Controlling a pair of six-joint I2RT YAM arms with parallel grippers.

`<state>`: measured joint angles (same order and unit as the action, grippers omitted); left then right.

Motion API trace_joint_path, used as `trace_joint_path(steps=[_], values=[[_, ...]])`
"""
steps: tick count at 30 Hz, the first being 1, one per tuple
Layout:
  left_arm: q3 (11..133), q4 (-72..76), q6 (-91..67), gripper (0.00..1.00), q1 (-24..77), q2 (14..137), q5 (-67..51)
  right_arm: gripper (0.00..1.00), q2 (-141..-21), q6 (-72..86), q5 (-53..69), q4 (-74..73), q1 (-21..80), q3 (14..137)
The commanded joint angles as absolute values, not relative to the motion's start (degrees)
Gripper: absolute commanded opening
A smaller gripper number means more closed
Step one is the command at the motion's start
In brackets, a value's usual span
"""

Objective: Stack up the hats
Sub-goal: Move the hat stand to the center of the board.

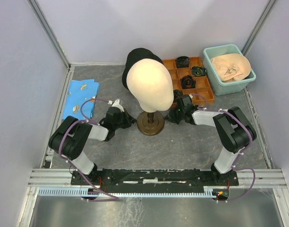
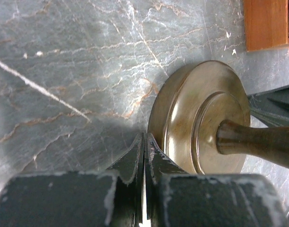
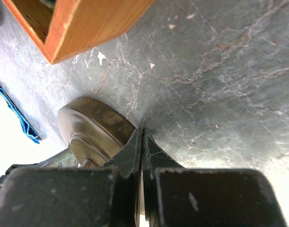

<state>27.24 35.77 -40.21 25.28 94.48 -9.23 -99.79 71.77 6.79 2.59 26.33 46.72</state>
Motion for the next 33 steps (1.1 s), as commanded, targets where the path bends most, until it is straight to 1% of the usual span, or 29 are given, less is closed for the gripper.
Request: trace_joint_path(steps=[1, 14, 19, 25, 26, 27, 28, 29, 31, 33], values=[[24.95, 33.24, -42.58, 0.03, 26.36, 90.74, -9.51, 0.02, -101.43, 72.96, 7.44, 4.97, 28.01, 50.20], [20.43, 28.86, -44.56, 0.03, 27.32, 82.04, -5.79, 0.02, -103.07, 74.31, 7.25, 6.81, 28.69, 51.76], [22.52, 17.18, -42.01, 0.03, 27.31, 73.34, -0.05, 0.02, -99.38, 71.94, 5.04, 4.00, 28.19, 51.51], [33.55, -0.84, -37.78, 0.03, 26.34, 59.93, 4.49, 0.03, -91.27, 65.28, 3.00, -7.64, 25.59, 54.33], [36.05, -3.23, -37.26, 0.05, 25.71, 59.15, 4.34, 0.03, -89.43, 64.01, 1.98, -10.05, 24.69, 54.99], [38.37, -6.29, -36.67, 0.09, 24.93, 59.08, 3.44, 0.04, -86.93, 63.00, 0.90, -12.63, 23.06, 55.94], [40.95, -8.30, -35.98, 0.16, 24.13, 59.57, 2.18, 0.06, -85.39, 61.99, -0.19, -15.49, 21.64, 56.91], [43.36, -9.99, -35.37, 0.21, 23.41, 60.51, 0.54, 0.07, -84.06, 61.02, -0.67, -17.10, 19.78, 58.23], [47.75, -12.42, -33.91, 0.23, 22.34, 63.59, -2.92, 0.10, -82.68, 57.71, -1.45, -21.24, 15.68, 62.68], [50.97, -13.21, -32.74, 0.28, 22.02, 65.74, -5.52, 0.17, -83.25, 53.72, -2.44, -26.23, 11.57, 69.75]])
